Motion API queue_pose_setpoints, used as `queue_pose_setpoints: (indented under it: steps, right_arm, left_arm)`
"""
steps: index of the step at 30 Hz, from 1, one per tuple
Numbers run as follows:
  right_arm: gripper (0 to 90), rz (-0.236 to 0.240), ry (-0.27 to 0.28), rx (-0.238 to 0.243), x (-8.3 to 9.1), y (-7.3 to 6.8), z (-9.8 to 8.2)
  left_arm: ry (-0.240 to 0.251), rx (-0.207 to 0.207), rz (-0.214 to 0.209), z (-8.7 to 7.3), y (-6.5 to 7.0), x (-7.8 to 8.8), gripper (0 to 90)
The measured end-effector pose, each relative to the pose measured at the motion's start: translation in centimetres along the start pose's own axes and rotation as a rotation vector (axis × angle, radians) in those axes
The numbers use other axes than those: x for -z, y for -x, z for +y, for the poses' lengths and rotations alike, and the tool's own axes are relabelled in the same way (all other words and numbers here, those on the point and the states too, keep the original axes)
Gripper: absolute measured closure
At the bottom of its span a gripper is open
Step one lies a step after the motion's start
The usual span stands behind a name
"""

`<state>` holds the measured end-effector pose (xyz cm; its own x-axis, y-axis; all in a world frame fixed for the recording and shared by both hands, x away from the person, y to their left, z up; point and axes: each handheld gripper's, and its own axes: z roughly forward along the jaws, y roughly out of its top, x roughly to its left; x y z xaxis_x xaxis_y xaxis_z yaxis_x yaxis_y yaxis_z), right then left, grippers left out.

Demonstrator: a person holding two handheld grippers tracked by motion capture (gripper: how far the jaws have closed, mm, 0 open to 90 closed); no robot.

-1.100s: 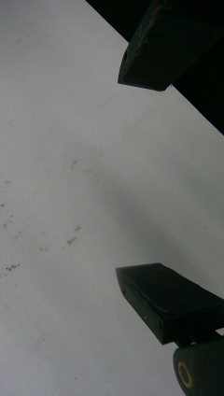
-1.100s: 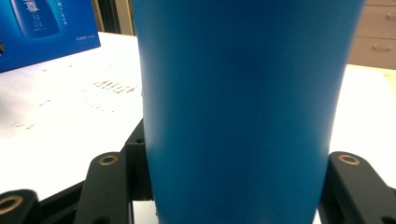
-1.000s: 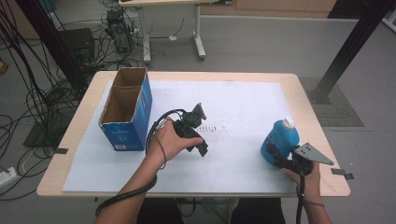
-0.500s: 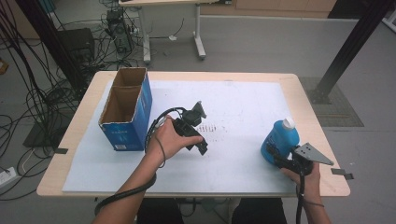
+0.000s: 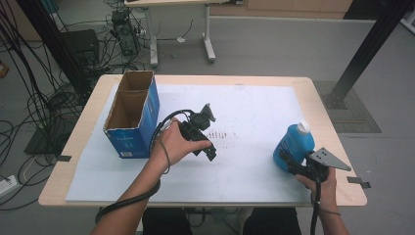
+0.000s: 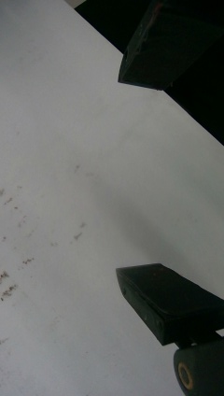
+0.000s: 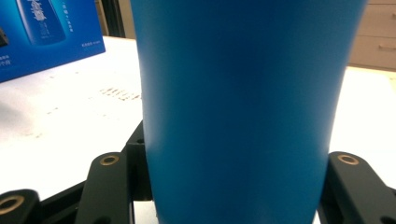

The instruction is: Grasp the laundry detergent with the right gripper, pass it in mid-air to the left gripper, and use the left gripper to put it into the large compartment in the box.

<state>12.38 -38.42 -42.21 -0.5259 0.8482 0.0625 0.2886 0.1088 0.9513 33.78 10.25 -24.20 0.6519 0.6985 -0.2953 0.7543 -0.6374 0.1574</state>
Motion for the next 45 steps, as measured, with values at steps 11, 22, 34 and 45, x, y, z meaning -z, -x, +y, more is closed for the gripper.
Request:
queue_pose_setpoints:
  steps: [11, 22, 34, 45]
  right_arm:
    - [42.5, 0.061, 0.011, 0.014, -0.3, 0.4, 2.0]
    - [42.5, 0.186, 0.019, 0.056, -1.2, 0.8, 3.9]
    - [42.5, 0.324, 0.015, 0.092, -2.8, 1.3, 5.6]
    - [42.5, 0.502, 0.007, 0.054, -5.3, 2.3, 6.4]
  left_arm:
    - [0.019, -0.046, 0.008, 0.0, 0.7, 1.8, 7.5]
    - [0.031, -0.099, 0.027, 0.0, 1.6, 4.0, 7.8]
    - [0.034, -0.17, 0.042, 0.1, 2.8, 6.2, 7.7]
    - [0.024, -0.282, 0.057, 0.6, 4.3, 8.0, 7.9]
